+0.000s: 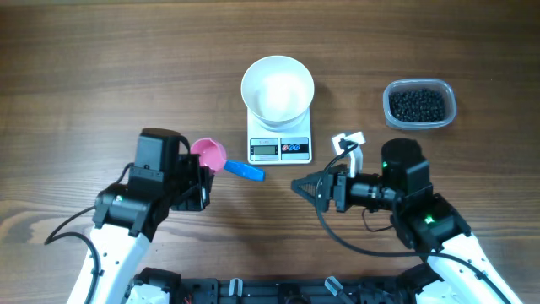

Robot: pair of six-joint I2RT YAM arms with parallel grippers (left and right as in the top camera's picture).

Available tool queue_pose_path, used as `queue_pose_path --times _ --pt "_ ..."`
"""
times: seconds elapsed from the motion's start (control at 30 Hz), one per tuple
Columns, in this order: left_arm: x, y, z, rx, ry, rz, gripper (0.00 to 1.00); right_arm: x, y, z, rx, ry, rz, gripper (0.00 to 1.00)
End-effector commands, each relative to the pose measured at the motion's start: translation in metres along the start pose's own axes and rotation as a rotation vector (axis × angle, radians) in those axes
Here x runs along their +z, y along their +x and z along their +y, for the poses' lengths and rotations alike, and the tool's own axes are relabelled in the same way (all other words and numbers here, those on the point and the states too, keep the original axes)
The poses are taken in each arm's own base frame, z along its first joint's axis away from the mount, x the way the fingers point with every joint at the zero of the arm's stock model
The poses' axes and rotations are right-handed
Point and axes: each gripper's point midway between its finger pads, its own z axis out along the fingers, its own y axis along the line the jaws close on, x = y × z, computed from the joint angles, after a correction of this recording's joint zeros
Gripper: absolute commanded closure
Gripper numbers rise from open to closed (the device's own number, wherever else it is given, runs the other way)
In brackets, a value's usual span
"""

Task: Scoop item into bowl and weigh 150g on scale
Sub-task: 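Grasp the blue scoop handle with the right gripper near the left gripper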

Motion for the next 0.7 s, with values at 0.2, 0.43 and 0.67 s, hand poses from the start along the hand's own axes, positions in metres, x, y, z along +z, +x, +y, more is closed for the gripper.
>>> queue_pose_path --times 0.2,0.43,0.67 --pt "0.005 0.021 -0.005 -0.024 0.038 -0.003 0.96 0.018 -0.012 0.019 0.044 0.043 -0.089 0.23" --pt "0.023 0.042 -0.004 0.015 0.012 0.032 0.96 0.039 -0.014 0.022 0.115 0.010 -0.077 0.32" --pt "0.028 0.050 -0.007 0.037 0.017 0.048 0.96 0.056 -0.028 0.021 0.132 -0.029 -0.105 0.45"
